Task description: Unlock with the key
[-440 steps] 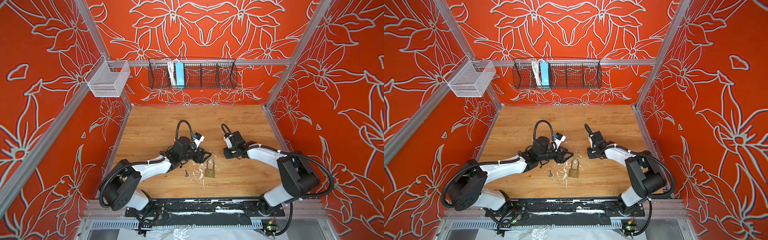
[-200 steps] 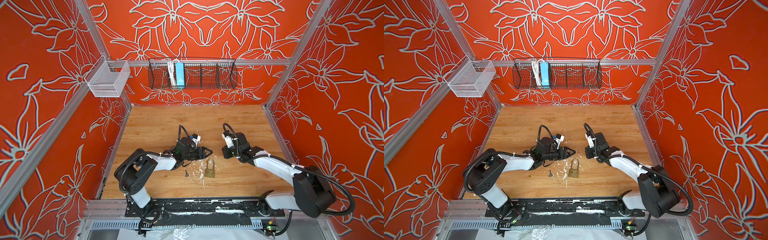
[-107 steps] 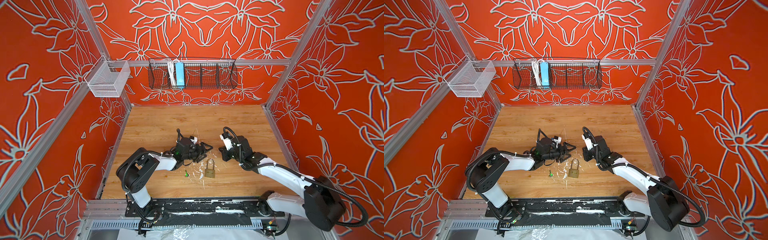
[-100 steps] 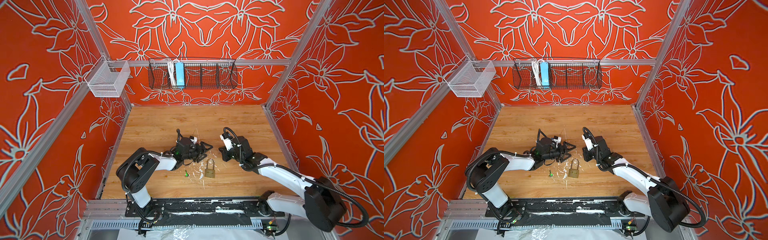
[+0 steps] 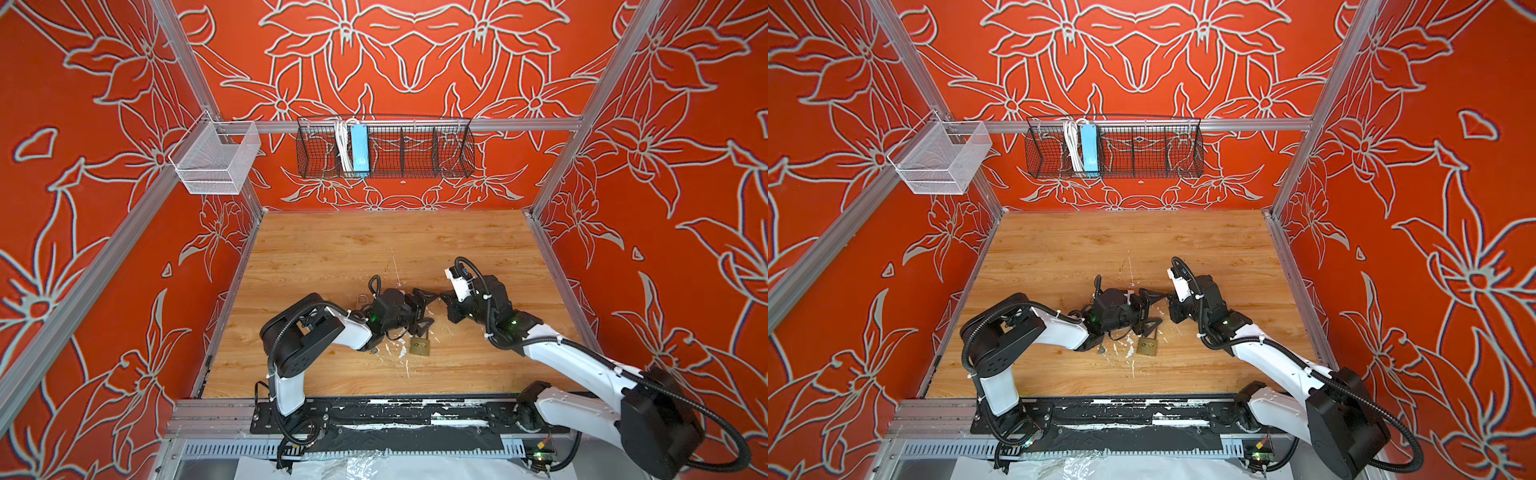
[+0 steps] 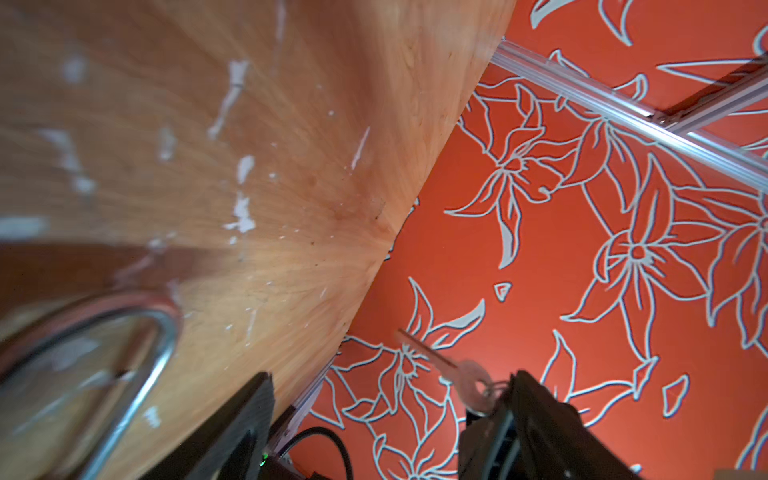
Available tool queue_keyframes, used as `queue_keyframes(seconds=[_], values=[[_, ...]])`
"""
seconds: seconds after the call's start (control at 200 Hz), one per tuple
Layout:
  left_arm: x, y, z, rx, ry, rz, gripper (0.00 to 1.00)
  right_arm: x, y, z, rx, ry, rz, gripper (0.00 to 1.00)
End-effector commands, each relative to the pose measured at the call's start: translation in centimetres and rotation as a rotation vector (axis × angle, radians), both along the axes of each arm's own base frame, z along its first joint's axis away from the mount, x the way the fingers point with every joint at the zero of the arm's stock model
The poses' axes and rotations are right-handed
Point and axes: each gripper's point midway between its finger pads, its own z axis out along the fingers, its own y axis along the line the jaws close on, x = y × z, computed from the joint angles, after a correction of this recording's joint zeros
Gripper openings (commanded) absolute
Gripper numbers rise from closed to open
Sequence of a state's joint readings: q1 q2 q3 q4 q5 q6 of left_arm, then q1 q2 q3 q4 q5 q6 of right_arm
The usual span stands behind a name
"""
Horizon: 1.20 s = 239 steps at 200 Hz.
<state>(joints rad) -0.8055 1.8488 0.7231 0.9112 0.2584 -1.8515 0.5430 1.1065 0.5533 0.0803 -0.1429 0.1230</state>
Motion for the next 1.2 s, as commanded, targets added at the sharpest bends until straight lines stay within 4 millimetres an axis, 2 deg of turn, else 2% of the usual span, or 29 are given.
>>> queue_keyframes(seconds=[0.0,0.105,0.44,0.701,0.886,1.191], values=[[1.7,-0.7,2.4,-0.115,0.001,0.100,0.89,-0.5,0.6,0.4,0.022,-0.023,0.037,0.00],[2.4,-0.5,2.9,-0.152,0.001,0.163,0.89,-0.7,0.7,0.5,0.027,-0.024,0.042,0.00],[3.2,-1.4,4.3,-0.196,-0.007,0.174,0.85,-0.8,0.9,0.7,0.037,-0.028,0.055,0.00],[3.9,-0.8,4.0,-0.202,-0.029,0.221,0.70,-0.9,0.8,0.9,0.041,-0.037,0.053,0.00],[4.3,-1.3,4.0,-0.224,-0.047,0.222,0.62,-0.9,0.7,1.1,0.045,-0.045,0.052,0.00],[4.8,-1.7,4.6,-0.257,-0.105,0.214,0.39,-0.9,0.5,1.3,0.044,-0.056,0.042,0.00]])
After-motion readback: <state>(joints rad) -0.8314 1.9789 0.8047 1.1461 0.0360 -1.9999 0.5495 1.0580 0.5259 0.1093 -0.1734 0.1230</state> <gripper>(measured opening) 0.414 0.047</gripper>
